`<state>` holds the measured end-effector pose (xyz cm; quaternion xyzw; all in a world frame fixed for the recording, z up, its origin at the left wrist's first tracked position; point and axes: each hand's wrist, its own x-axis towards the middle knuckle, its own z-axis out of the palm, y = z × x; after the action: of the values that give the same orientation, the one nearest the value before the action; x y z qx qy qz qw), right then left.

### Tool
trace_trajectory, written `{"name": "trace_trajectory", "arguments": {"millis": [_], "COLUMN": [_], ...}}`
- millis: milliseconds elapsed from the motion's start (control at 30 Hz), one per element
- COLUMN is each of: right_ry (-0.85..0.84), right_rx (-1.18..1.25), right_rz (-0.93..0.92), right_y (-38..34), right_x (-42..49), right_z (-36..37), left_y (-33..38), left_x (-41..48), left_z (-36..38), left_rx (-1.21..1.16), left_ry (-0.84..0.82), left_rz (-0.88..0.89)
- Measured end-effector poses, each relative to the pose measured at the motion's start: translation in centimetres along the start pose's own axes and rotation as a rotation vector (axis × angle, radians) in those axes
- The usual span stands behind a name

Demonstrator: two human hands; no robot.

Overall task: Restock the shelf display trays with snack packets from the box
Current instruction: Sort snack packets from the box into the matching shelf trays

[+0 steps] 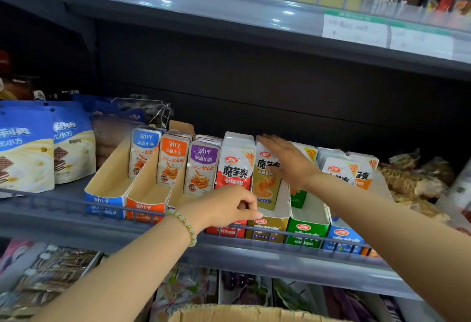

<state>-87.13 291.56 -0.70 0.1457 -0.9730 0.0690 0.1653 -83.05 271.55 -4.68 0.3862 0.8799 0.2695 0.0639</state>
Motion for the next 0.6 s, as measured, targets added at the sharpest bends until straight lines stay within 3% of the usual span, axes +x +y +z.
{"name": "trace_trajectory", "arguments": {"millis": [100, 233, 433, 500, 600], "right_ry": [0.016, 0.089, 0.090, 0.048, -0.049], "right_rx": [-0.019, 0.130, 0.259, 0.349, 0.449], "right_rz": [-0.008, -0.017, -0.047, -0.063, -0.036], "right_y": [-0.2, -0.8, -2.5, -3.0, -3.4], "right_x": [-0.4, -2.5, -10.3, -14.0, -20.1], "right_z": [-0.4, -1.6, -3.2, -2.9, -1.0], "left_y": [0.2, 1.0, 2.4, 2.9, 3.5], "left_x": [-0.7, -2.3, -6.4, -8.3, -11.1], "left_z": [0.8, 2.0, 4.0, 5.2, 8.2], "left_rx": [0.018, 0.161, 0.253, 0.218, 0.202], "left_ry": [0.078, 0.218, 0.450, 0.445, 0.307], "left_rz": [-0.030, -0.056, -0.010, -0.019, -0.071]}}
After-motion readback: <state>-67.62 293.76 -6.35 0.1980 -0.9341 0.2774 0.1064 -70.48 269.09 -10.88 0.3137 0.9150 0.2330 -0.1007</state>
